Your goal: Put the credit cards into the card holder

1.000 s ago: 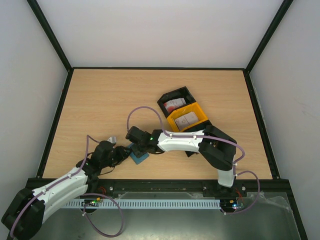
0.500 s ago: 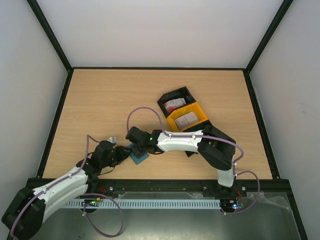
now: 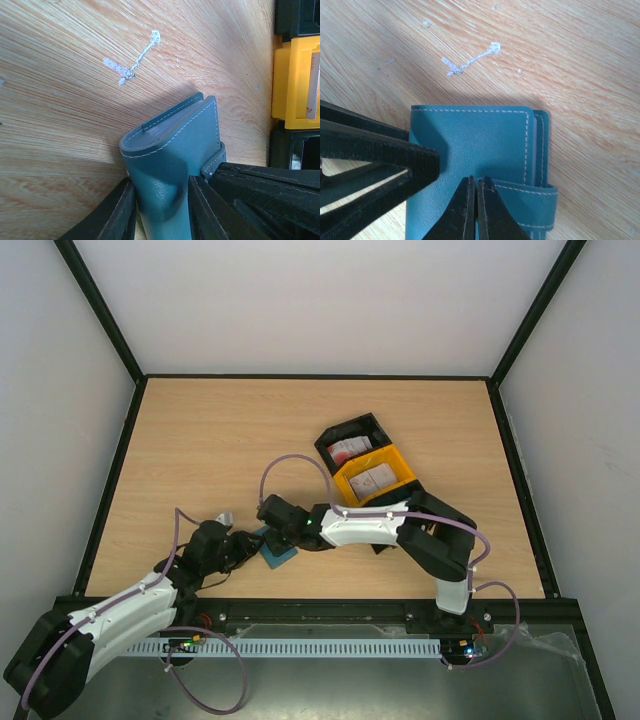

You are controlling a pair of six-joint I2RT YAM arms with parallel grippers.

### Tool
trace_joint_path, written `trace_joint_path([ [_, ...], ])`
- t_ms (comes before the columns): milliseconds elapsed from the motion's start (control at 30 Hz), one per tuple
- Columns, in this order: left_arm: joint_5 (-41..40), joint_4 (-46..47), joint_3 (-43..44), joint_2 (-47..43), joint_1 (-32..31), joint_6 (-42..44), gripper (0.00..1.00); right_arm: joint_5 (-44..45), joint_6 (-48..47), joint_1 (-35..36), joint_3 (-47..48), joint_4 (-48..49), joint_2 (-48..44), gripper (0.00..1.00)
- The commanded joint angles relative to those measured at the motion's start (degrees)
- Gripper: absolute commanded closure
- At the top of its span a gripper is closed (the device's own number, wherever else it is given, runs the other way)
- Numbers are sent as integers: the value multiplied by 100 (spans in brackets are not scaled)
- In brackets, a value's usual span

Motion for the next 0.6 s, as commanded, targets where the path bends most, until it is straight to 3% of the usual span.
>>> trace_joint_path([
  [0, 11, -203, -430, 93, -30, -23, 70, -411, 212, 67, -526, -334, 323, 98],
  [233, -14, -214, -441, 113, -35, -41, 70, -424, 366, 76, -999, -105, 113, 98],
  [567, -8, -273, -413, 105, -35, -45, 70, -486, 671, 76, -1881, 1039, -370, 98],
])
